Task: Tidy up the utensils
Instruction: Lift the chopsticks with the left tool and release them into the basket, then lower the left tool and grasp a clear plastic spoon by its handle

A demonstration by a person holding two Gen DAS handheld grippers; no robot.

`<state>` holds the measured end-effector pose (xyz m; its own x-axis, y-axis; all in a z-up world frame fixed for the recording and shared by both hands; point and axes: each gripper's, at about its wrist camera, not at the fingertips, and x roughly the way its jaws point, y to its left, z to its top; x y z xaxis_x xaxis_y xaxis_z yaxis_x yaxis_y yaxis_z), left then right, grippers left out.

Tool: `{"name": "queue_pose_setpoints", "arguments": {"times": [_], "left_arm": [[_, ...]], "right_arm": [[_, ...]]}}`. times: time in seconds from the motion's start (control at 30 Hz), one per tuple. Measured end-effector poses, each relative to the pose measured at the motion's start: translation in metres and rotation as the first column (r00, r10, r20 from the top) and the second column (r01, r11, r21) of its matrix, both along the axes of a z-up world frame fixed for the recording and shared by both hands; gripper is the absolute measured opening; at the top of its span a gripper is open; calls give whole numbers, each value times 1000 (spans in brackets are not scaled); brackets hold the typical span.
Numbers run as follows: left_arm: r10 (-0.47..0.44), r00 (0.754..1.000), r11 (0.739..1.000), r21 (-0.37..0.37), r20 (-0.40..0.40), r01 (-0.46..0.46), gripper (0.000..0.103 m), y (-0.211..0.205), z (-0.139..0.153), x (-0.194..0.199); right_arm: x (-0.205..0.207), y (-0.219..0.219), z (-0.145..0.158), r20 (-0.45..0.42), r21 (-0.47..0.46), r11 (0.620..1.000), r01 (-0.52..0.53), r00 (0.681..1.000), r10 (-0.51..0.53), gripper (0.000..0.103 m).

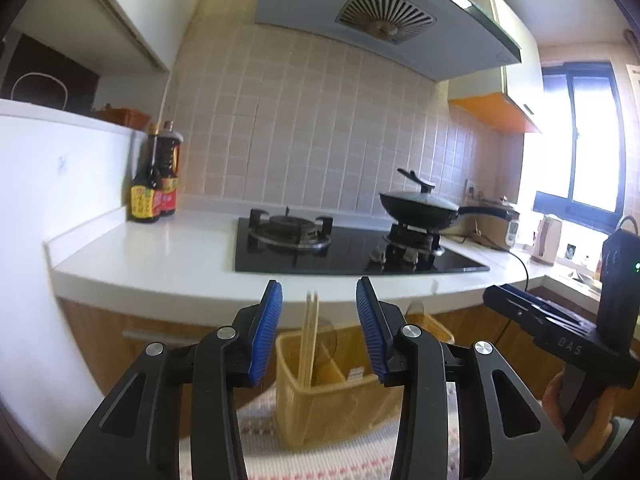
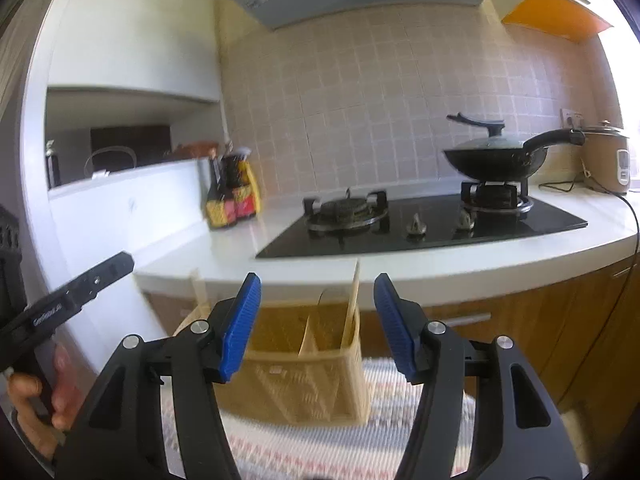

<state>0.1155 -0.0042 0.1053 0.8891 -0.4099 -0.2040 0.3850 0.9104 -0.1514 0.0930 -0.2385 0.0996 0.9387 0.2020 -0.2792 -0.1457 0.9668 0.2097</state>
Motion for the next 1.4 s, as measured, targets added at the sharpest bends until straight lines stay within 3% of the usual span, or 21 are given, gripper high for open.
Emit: {"name": "queue_pose_setpoints", "arguments": {"times": [0.2, 0.33, 0.4, 0.47, 0.6, 0.77, 0.83, 1.0, 1.13, 1.23, 1.3, 1.4], "left_arm": [[-51, 989, 998, 24, -136, 55, 43, 10, 1, -27], [-90, 960, 993, 46, -264, 106, 44, 11, -9, -38], [-108, 934, 988, 68, -339, 139, 44, 9, -19, -42], [-122, 893, 978, 99, -434, 182, 44, 5, -35, -46], [-127, 770, 951, 145, -625, 274, 44, -5, -79, -50], [-114, 676, 938, 146, -728, 315, 42, -11, -124, -51], [-119, 654, 925, 155, -747, 346, 42, -16, -134, -52], [-125, 618, 893, 183, -776, 411, 41, -32, -148, -54], [-92, 627, 870, 244, -773, 428, 41, -43, -152, -60], [-88, 618, 854, 260, -781, 451, 39, -50, -158, -62], [-74, 637, 841, 295, -768, 454, 37, -53, -158, -64], [-64, 641, 835, 310, -765, 454, 34, -54, -158, -64]], "right_arm": [[-24, 7, 4, -204, -113, 993, -32, 979, 9, 57], [-27, 7, -9, -383, -103, 992, -76, 923, 31, 57], [-26, 8, -22, -487, -91, 991, -97, 873, 41, 57], [-25, 10, -35, -557, -99, 989, -114, 830, 40, 57], [-28, 15, -58, -634, -117, 985, -126, 773, 23, 56], [-30, 15, -73, -694, -70, 988, -135, 718, 49, 55], [-28, 18, -79, -717, -63, 988, -144, 695, 55, 52], [-22, 24, -92, -754, -56, 984, -168, 654, 69, 52], [-23, 28, -102, -771, -62, 980, -186, 633, 71, 52], [-24, 31, -107, -780, -53, 979, -197, 620, 82, 52], [-23, 29, -111, -788, -36, 980, -196, 609, 92, 52], [-21, 27, -116, -795, -17, 981, -191, 597, 102, 52]]}}
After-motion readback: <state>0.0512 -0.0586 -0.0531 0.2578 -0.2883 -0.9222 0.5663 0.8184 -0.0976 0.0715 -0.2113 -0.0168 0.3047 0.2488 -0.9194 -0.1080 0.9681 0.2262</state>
